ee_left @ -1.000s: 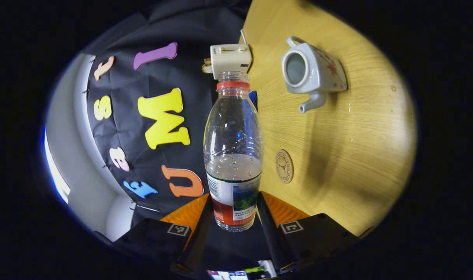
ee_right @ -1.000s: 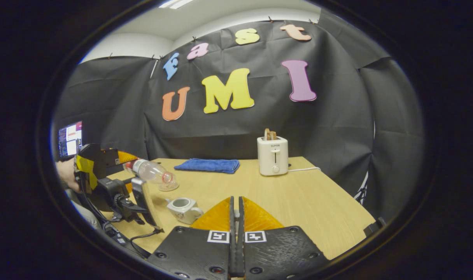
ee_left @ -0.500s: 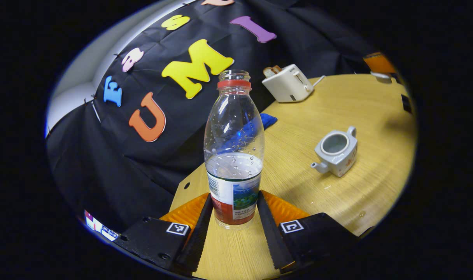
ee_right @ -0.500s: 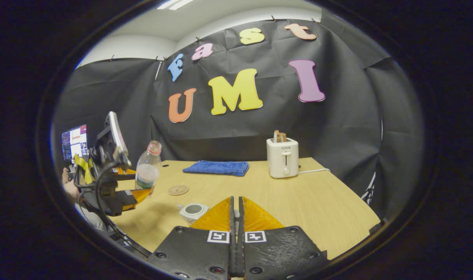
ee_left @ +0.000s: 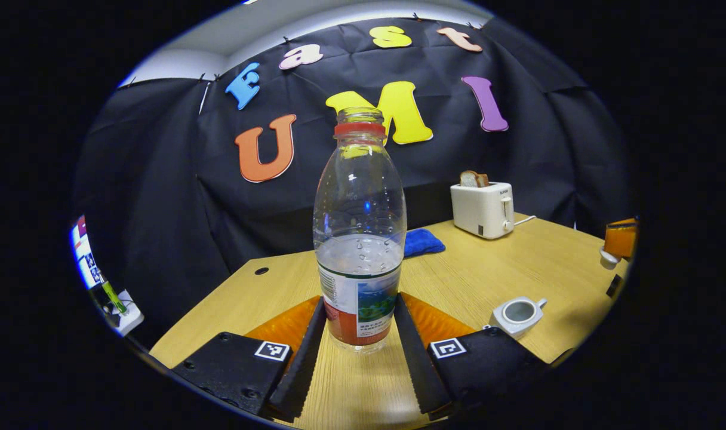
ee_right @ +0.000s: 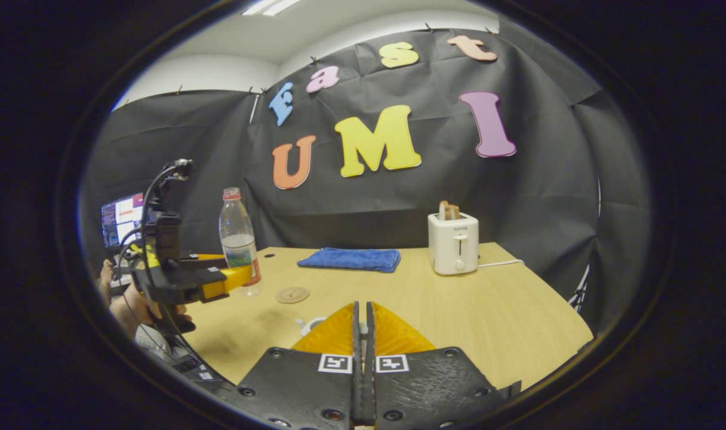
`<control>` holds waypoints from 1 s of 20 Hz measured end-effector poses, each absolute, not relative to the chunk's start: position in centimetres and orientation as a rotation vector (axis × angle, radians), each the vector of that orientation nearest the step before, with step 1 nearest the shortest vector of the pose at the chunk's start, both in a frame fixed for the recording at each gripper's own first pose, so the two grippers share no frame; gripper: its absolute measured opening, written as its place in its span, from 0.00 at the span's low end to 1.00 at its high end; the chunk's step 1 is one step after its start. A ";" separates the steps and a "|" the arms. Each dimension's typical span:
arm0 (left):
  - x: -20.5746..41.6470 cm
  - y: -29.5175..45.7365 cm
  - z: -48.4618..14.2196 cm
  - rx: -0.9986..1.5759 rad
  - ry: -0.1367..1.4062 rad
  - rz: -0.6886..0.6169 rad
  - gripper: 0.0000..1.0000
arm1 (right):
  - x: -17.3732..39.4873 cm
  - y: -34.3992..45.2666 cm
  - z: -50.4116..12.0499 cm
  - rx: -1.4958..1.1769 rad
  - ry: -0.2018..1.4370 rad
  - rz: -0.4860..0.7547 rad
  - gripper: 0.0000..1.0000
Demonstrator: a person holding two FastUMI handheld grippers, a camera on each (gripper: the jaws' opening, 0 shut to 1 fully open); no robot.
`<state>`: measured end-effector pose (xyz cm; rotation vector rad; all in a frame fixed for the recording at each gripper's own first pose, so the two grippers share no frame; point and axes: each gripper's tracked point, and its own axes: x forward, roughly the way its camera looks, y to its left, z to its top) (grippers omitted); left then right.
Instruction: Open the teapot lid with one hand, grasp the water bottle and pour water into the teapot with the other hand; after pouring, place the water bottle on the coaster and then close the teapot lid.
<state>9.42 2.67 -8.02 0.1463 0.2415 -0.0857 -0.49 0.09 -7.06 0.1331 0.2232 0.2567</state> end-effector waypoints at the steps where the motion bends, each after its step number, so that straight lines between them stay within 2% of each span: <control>1: 10.4 3.0 -8.3 0.129 0.239 -0.083 0.71 | -0.5 0.3 -7.1 0.131 0.224 0.260 0.00; 11: 18.4 4.4 -12.3 -0.006 0.256 -0.106 0.71 | 0.2 -0.1 -9.2 0.149 0.280 0.247 0.00; 20: 19.7 3.7 -15.1 -0.004 0.315 -0.142 0.73 | 1.1 -0.3 -10.7 0.153 0.313 0.233 0.00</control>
